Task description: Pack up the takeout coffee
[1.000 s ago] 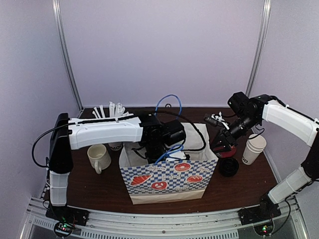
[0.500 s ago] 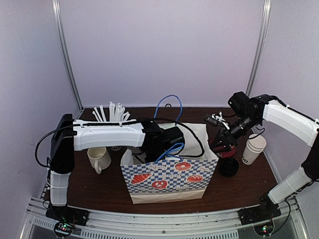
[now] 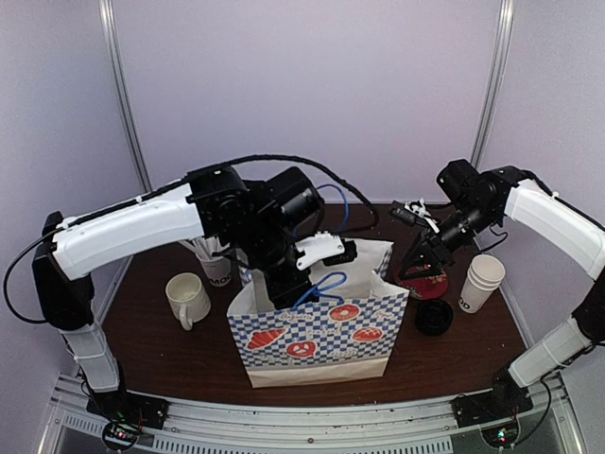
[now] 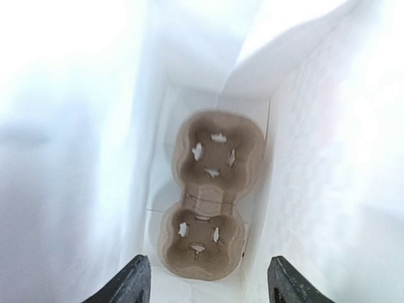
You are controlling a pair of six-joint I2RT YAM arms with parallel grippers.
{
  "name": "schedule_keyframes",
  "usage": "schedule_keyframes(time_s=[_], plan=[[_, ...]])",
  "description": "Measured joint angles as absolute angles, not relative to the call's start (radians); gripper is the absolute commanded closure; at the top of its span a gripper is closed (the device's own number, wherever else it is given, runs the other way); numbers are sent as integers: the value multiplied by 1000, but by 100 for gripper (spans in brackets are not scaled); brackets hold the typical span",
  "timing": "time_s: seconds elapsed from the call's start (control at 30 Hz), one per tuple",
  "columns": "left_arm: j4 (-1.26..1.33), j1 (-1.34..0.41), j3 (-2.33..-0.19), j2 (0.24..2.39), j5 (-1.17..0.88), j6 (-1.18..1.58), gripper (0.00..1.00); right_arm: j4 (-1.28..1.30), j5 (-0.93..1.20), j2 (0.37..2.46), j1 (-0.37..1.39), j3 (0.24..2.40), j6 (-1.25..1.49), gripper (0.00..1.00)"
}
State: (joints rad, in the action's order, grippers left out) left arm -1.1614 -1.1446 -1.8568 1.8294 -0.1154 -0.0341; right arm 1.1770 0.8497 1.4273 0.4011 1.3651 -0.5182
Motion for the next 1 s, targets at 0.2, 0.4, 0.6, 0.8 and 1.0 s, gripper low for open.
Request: schedule_keyframes(time_s=[0.2,0.4,0.6,0.8,1.0], plan=[[-1164,-1145,-1950,1747,-115,-53,32,1195,853,1431,401,1385,-521,38],[-1159,-1143,-2006,1706,-38,-89,22,1200,856,1431,401,1390,-522,37],[-1114,-1083,-2007,1656,38,-96,21,1198,856,1416,401,1382,-526,37],[-1079,-951,-2007,1680,-16,-51,35,1198,855,1385,401,1381,-528,37],[-1044,-922,-2004,1721,-151,-30,48,1189,843,1344,401,1370,-525,37]])
